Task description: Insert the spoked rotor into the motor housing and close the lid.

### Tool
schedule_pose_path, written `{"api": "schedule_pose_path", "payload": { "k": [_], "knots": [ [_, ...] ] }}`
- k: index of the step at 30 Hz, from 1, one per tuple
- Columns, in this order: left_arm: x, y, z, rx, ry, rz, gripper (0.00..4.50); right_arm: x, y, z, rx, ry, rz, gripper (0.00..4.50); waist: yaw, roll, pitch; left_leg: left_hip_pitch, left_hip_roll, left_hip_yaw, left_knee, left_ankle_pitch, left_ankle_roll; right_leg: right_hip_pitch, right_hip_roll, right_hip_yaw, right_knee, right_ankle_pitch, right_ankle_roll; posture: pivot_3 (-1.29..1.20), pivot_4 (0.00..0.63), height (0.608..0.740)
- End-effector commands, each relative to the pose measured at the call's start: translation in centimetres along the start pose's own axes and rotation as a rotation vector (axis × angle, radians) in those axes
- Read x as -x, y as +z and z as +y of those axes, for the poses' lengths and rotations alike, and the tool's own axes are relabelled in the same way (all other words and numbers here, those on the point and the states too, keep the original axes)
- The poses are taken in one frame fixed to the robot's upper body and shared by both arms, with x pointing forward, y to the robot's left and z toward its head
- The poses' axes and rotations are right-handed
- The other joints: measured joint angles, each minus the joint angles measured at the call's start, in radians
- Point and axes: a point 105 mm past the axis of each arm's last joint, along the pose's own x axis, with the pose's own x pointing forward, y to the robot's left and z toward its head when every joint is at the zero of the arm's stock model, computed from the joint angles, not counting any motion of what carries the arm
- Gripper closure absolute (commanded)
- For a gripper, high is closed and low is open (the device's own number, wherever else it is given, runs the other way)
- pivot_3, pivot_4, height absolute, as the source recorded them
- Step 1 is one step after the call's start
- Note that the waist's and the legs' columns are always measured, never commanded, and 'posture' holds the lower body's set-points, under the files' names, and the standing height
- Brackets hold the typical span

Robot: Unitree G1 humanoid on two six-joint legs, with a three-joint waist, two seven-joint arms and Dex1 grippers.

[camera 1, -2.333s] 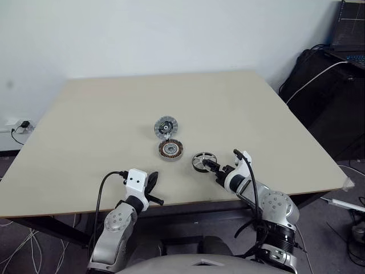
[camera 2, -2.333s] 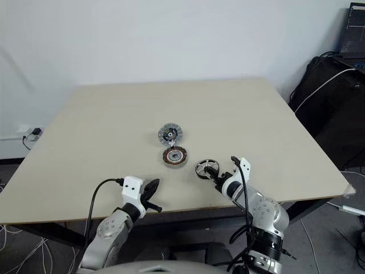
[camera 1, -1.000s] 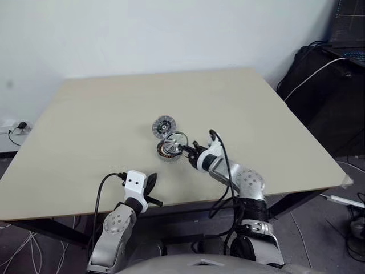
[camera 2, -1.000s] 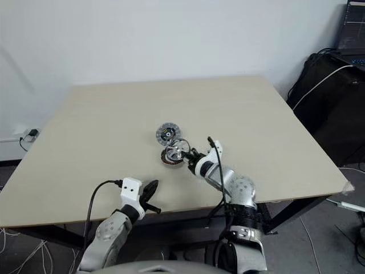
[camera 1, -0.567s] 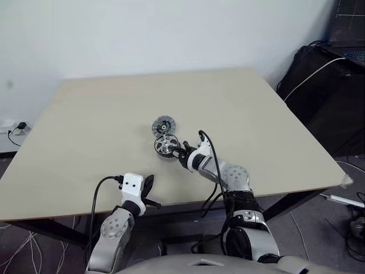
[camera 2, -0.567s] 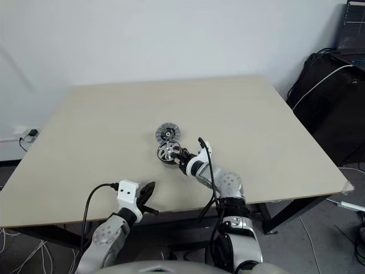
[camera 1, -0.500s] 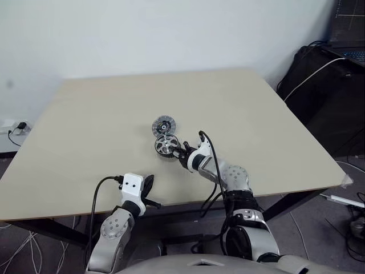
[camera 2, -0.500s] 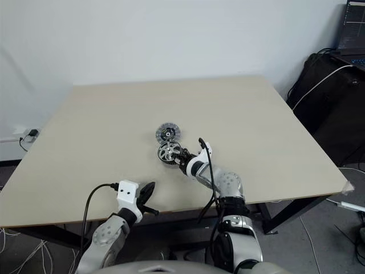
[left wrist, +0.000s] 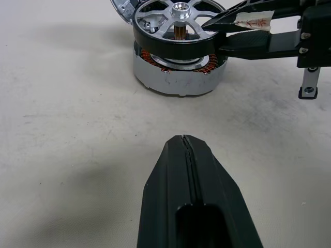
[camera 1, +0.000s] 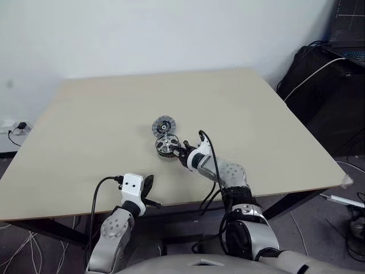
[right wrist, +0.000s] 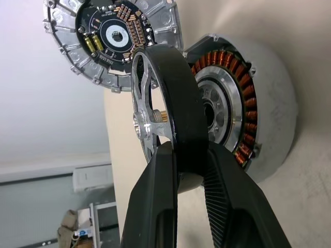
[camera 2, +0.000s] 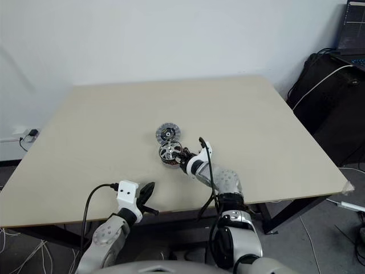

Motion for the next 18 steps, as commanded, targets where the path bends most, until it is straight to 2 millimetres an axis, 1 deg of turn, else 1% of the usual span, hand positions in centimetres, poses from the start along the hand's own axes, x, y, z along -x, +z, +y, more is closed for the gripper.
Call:
{"api": "schedule_pose_path", "payload": {
  "k": [1, 6, 8, 9, 16, 18],
  "knots": [
    [-0.03, 1.94, -0.06, -0.020, -0.005, -0.067, 4.50, -1.16, -0.42, 3.78, 0.016, 0.105, 0.007, 4.11, 0.000, 0.000, 0.000, 0.000, 0.000, 0.000, 0.000, 0.000, 0.000, 0.000, 0.000, 0.000, 0.000, 0.000, 0.000, 0.00, 0.000, 0.740],
    [-0.01, 1.97, -0.02, -0.019, -0.001, -0.069, 4.50, -1.41, -0.52, 3.53, 0.023, 0.092, 0.013, 4.11, -0.001, 0.000, 0.000, 0.000, 0.000, 0.000, 0.000, 0.000, 0.000, 0.000, 0.000, 0.000, 0.000, 0.000, 0.000, 0.00, 0.000, 0.740],
    [-0.01, 1.96, -0.01, -0.019, 0.000, -0.069, 4.50, -1.44, -0.63, 3.46, 0.023, 0.089, 0.017, 3.39, -0.001, 0.000, 0.000, 0.000, 0.000, 0.000, 0.000, 0.000, 0.000, 0.000, 0.000, 0.000, 0.000, 0.000, 0.000, 0.00, 0.000, 0.740],
    [-0.02, 1.96, 0.00, -0.018, 0.000, -0.069, 4.50, -1.45, -0.68, 3.43, 0.024, 0.088, 0.019, 3.12, -0.001, 0.000, 0.000, 0.000, 0.000, 0.000, 0.000, 0.000, 0.000, 0.000, 0.000, 0.000, 0.000, 0.000, 0.000, 0.00, 0.000, 0.740],
    [-0.09, 1.95, -0.03, -0.017, -0.003, -0.069, 4.50, -1.13, -0.53, 3.15, 0.038, 0.077, 0.016, 0.85, 0.000, 0.004, -0.006, 0.002, 0.000, 0.000, 0.000, 0.000, 0.000, 0.002, 0.000, 0.000, 0.000, 0.000, 0.000, 0.00, 0.000, 0.740],
    [-0.13, 1.91, -0.07, -0.017, -0.005, -0.068, 4.50, -0.80, -0.21, 3.19, 0.047, 0.078, 0.005, 0.85, 0.002, 0.005, -0.006, 0.003, 0.000, 0.000, 0.001, 0.000, 0.000, 0.003, 0.000, 0.000, 0.000, 0.000, 0.000, 0.00, 0.000, 0.740]
  ]
}}
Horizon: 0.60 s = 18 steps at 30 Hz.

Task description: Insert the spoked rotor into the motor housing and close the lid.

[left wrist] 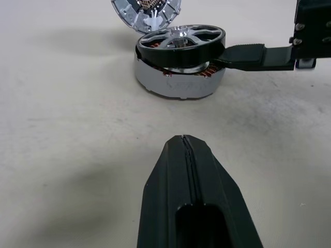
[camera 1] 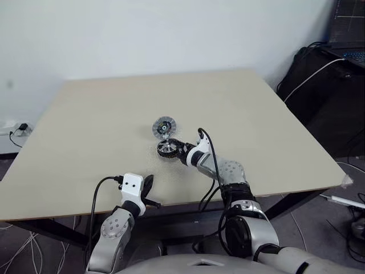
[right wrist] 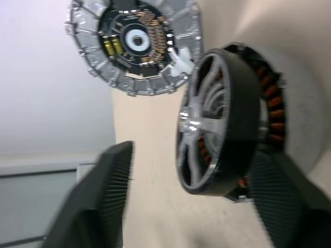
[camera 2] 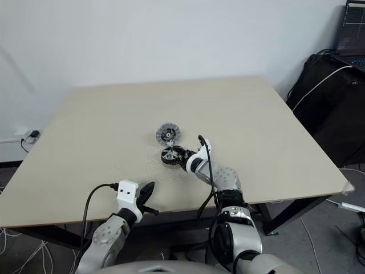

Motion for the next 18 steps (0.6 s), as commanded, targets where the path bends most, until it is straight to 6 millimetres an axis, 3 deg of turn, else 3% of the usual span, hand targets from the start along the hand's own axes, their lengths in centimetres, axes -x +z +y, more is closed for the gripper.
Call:
{"api": "schedule_pose_path", "payload": {
  "k": [1, 11, 18],
  "knots": [
    [-0.2, 1.9, -0.1, -0.017, -0.008, -0.067, 4.50, -0.4, -0.3, 2.6, 0.020, 0.051, -0.006, 0.85, 0.002, 0.000, 0.000, 0.000, 0.000, 0.000, 0.000, 0.000, 0.000, 0.000, 0.000, 0.000, 0.000, 0.000, 0.000, 0.00, 0.000, 0.740],
    [-0.5, 1.9, -0.3, -0.019, -0.022, -0.070, 4.50, 1.0, 0.6, 2.0, 0.075, -0.012, -0.052, 0.85, 0.001, 0.000, 0.000, -0.002, 0.000, 0.000, -0.001, 0.000, 0.000, -0.002, 0.000, 0.001, 0.000, 0.000, 0.000, 0.00, 0.000, 0.740],
    [-0.6, 1.9, -0.4, -0.019, -0.028, -0.070, 4.50, 1.9, 1.7, 2.6, 0.336, -0.068, -0.136, 0.85, -0.001, 0.000, 0.000, -0.002, 0.000, 0.000, -0.001, 0.000, 0.000, -0.002, -0.002, 0.001, 0.000, 0.000, 0.000, 0.00, 0.000, 0.740]
  ]
}}
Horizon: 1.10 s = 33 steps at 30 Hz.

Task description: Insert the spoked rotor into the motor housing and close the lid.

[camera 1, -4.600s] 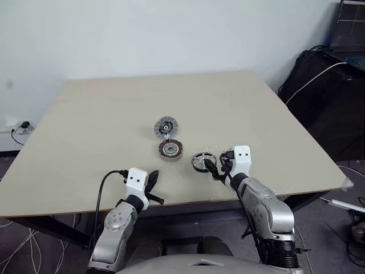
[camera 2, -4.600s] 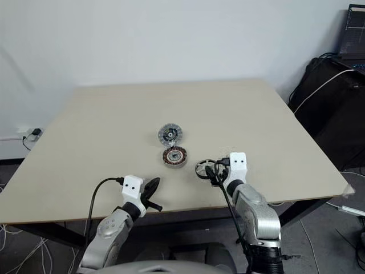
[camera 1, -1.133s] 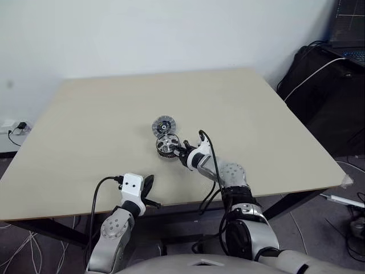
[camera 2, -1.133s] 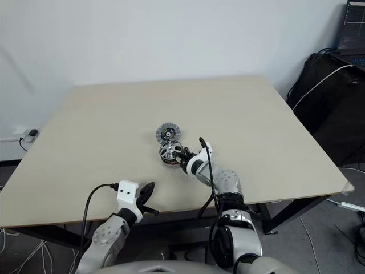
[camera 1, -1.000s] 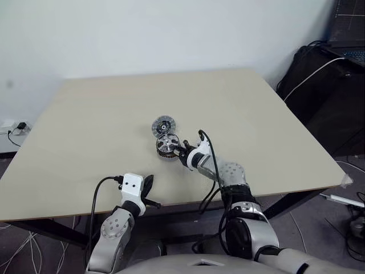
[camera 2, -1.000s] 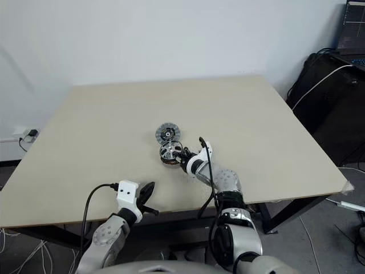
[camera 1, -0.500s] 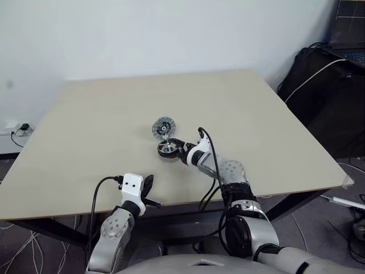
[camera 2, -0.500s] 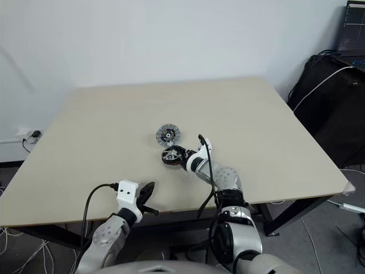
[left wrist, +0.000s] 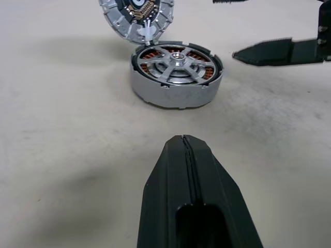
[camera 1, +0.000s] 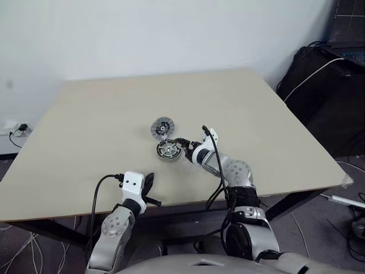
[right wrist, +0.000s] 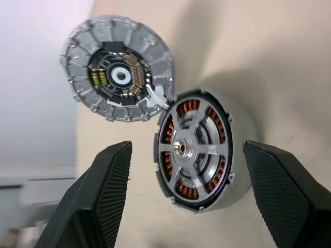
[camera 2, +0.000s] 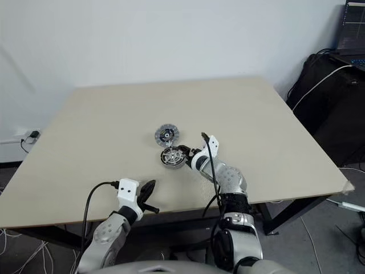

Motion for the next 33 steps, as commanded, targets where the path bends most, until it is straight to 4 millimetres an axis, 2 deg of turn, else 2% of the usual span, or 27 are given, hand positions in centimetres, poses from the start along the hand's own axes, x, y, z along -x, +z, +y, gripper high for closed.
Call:
{"api": "schedule_pose_path", "payload": {
  "k": [1, 3, 4, 7, 10, 13, 18, 25, 33],
  "knots": [
    [-0.2, 1.3, -0.2, -0.013, -0.015, -0.053, 4.50, 0.2, 0.9, 2.3, 0.130, 0.068, -0.064, 0.85, -0.001, 0.000, 0.000, 0.000, 0.000, 0.000, 0.000, 0.000, 0.000, 0.000, 0.001, 0.000, 0.000, 0.000, 0.000, 0.00, 0.000, 0.740],
    [-0.2, 1.4, -0.2, -0.013, -0.017, -0.053, 4.50, 0.2, 1.1, 3.0, 0.256, 0.087, -0.099, 1.26, -0.001, 0.000, 0.000, 0.000, 0.000, 0.000, 0.000, 0.000, 0.000, 0.000, 0.002, 0.000, 0.000, 0.000, 0.000, 0.00, 0.000, 0.740],
    [-0.3, 1.4, -0.2, -0.013, -0.017, -0.053, 4.50, 0.0, 1.0, 3.5, 0.395, 0.095, -0.117, 1.44, -0.001, 0.000, 0.000, 0.000, 0.000, 0.000, 0.000, 0.000, 0.000, 0.000, 0.002, 0.000, 0.000, 0.000, 0.000, 0.00, 0.000, 0.740],
    [-0.3, 1.4, -0.2, -0.014, -0.018, -0.053, 4.50, -0.3, 0.2, 4.4, 0.685, 0.123, -0.149, 2.45, -0.005, 0.000, 0.000, 0.000, -0.001, 0.001, 0.001, 0.000, 0.000, 0.000, 0.002, 0.000, 0.000, 0.000, 0.000, 0.00, 0.000, 0.740],
    [-0.3, 1.4, -0.2, -0.015, -0.015, -0.053, 4.50, -1.1, -1.7, 5.2, 0.977, 0.163, -0.151, 3.44, -0.007, -0.001, 0.000, 0.000, 0.000, 0.000, 0.001, 0.000, 0.000, -0.001, 0.002, 0.000, 0.000, 0.000, 0.000, 0.00, 0.000, 0.740],
    [-0.2, 1.4, -0.2, -0.015, -0.011, -0.053, 4.50, -1.8, -2.4, 5.3, 1.106, 0.171, -0.155, 4.38, -0.006, -0.002, 0.000, 0.000, 0.000, 0.000, 0.000, 0.001, -0.001, -0.001, 0.003, 0.000, 0.000, 0.000, 0.000, 0.00, 0.000, 0.740],
    [-0.1, 1.3, -0.1, -0.014, -0.004, -0.051, 4.50, -2.8, -2.6, 5.5, 1.218, 0.171, -0.149, 4.47, 0.001, -0.004, 0.002, 0.001, -0.001, 0.000, 0.001, 0.001, -0.003, 0.000, 0.002, 0.000, 0.001, 0.001, 0.000, 0.00, 0.000, 0.740],
    [-0.2, 1.4, -0.2, -0.013, 0.000, -0.056, 4.50, -4.0, -1.8, 5.7, 1.239, 0.139, -0.140, 4.47, 0.001, -0.004, 0.002, 0.001, 0.000, -0.001, 0.000, 0.002, -0.004, -0.001, 0.004, 0.000, 0.001, 0.001, -0.001, 0.00, 0.000, 0.740],
    [-0.3, 1.5, -0.2, -0.009, 0.006, -0.064, 4.50, -5.5, -2.0, 2.9, 1.212, 0.008, -0.034, 4.47, 0.001, -0.004, 0.002, 0.001, 0.000, -0.002, -0.001, 0.002, -0.004, -0.001, 0.004, 0.000, 0.001, 0.001, -0.002, 0.00, 0.000, 0.740]
  ]
}}
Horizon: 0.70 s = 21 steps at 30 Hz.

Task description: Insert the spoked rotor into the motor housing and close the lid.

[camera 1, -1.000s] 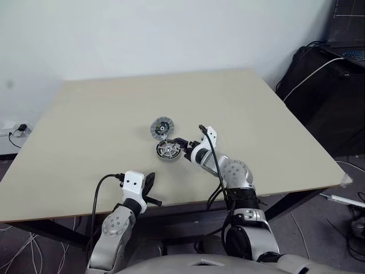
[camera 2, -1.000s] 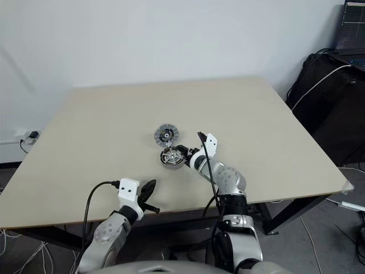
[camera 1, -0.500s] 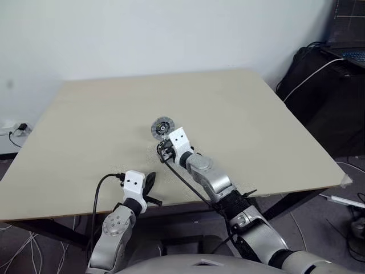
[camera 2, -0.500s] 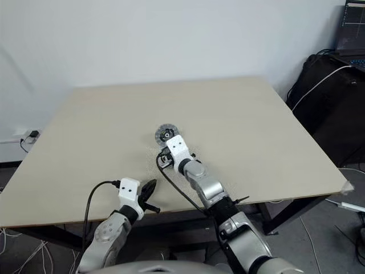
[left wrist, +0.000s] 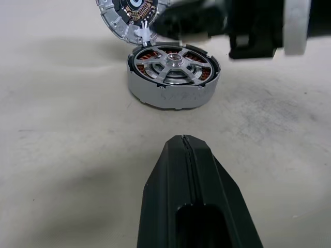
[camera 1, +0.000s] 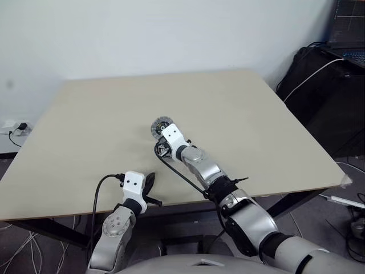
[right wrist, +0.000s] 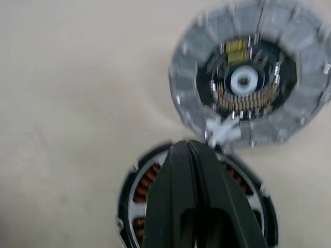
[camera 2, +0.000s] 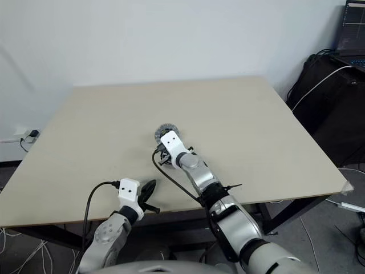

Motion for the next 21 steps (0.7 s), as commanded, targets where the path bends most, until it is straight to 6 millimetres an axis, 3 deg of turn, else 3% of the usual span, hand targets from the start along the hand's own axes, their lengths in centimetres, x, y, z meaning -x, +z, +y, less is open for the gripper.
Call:
{"api": "schedule_pose_path", "payload": {
  "k": [1, 6, 10, 15, 18, 21],
  "knots": [
    [-0.2, 1.4, 0.0, -0.014, 0.004, -0.058, 4.50, -0.3, 0.6, -0.8, -0.008, -0.033, 0.003, 4.47, 0.001, 0.000, 0.000, 0.000, 0.000, 0.000, 0.000, 0.000, 0.000, 0.000, 0.000, 0.000, 0.000, 0.000, 0.000, 0.00, 0.000, 0.740],
    [-0.1, 1.3, 0.0, -0.013, 0.008, -0.057, 4.50, -0.4, 0.0, -0.6, -0.025, -0.014, 0.040, 4.47, -0.001, 0.000, -0.001, 0.000, 0.000, -0.001, 0.000, 0.000, -0.001, 0.000, 0.000, 0.000, 0.000, 0.000, 0.000, 0.00, 0.000, 0.740],
    [-0.2, 1.4, 0.0, -0.012, 0.006, -0.058, 4.50, 0.2, 2.0, -0.2, -0.019, 0.039, -0.042, 4.47, -0.001, 0.001, -0.001, 0.000, 0.000, -0.001, 0.000, 0.001, -0.001, 0.001, 0.001, 0.000, 0.000, 0.000, 0.000, 0.00, 0.000, 0.740],
    [-0.2, 1.3, -0.1, -0.010, -0.002, -0.056, 4.50, 2.0, 4.2, 0.8, 0.121, 0.178, -0.105, 4.47, -0.002, 0.001, -0.001, 0.000, 0.000, -0.001, 0.000, 0.001, -0.001, 0.000, 0.001, 0.000, 0.000, 0.000, 0.000, 0.00, 0.000, 0.740],
    [-0.3, 1.3, -0.2, -0.009, -0.008, -0.055, 4.50, 2.7, 4.3, 0.8, 0.227, 0.230, -0.071, 3.88, -0.001, 0.000, -0.001, 0.000, 0.000, -0.002, 0.000, 0.001, -0.001, 0.001, 0.001, 0.000, 0.000, 0.000, 0.000, 0.00, 0.000, 0.740],
    [-0.4, 1.3, -0.3, -0.008, -0.010, -0.056, 4.50, 3.1, 3.9, 0.7, 0.370, 0.267, -0.018, 2.87, 0.001, 0.000, -0.001, 0.000, 0.001, -0.002, 0.001, 0.001, -0.001, 0.001, 0.001, 0.000, 0.000, 0.000, 0.000, 0.00, 0.000, 0.740]
  ]
}}
